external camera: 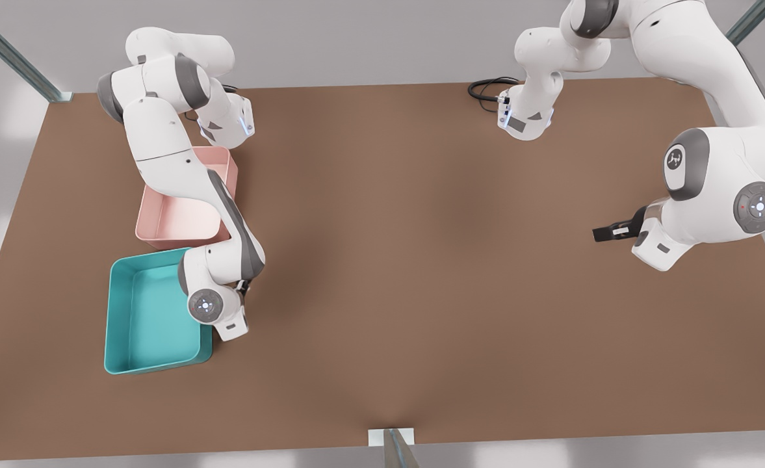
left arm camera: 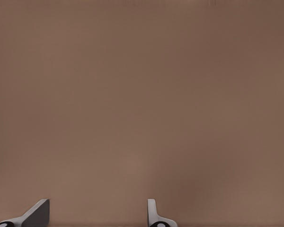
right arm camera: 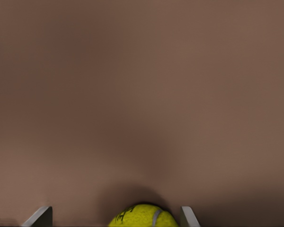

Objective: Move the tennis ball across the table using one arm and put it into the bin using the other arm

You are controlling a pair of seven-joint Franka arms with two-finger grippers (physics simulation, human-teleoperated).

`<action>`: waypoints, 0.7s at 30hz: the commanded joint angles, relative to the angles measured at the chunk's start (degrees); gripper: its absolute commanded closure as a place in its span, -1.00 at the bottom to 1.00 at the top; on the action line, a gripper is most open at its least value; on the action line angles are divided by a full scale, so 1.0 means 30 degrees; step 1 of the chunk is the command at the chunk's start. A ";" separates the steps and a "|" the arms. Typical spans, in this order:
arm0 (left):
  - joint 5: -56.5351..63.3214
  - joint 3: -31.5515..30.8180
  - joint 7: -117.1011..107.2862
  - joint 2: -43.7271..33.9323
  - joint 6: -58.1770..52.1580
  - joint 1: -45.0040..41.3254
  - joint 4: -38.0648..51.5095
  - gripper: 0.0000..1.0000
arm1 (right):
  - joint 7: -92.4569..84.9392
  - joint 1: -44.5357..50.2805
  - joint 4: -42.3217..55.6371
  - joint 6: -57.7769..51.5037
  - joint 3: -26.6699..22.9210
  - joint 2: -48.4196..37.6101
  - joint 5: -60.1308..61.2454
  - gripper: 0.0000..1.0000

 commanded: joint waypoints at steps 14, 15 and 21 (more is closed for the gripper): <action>0.0058 -0.0342 -0.0345 -0.0023 0.0018 -0.0171 0.0063 -1.00 | -0.5547 -0.0626 -0.0558 -0.0071 -0.0071 0.0154 -0.0836 -1.00; 0.0029 -0.0342 -0.0345 0.0007 0.0018 -0.0171 0.0063 -1.00 | -0.5606 -0.0685 -0.0704 -0.0071 -0.0042 0.0154 -0.0836 -1.00; 0.0058 -0.0342 -0.0345 0.0124 0.0018 -0.0171 0.0063 -1.00 | -0.5606 -0.0714 -0.1056 0.0135 -0.0071 0.0183 -0.0836 -1.00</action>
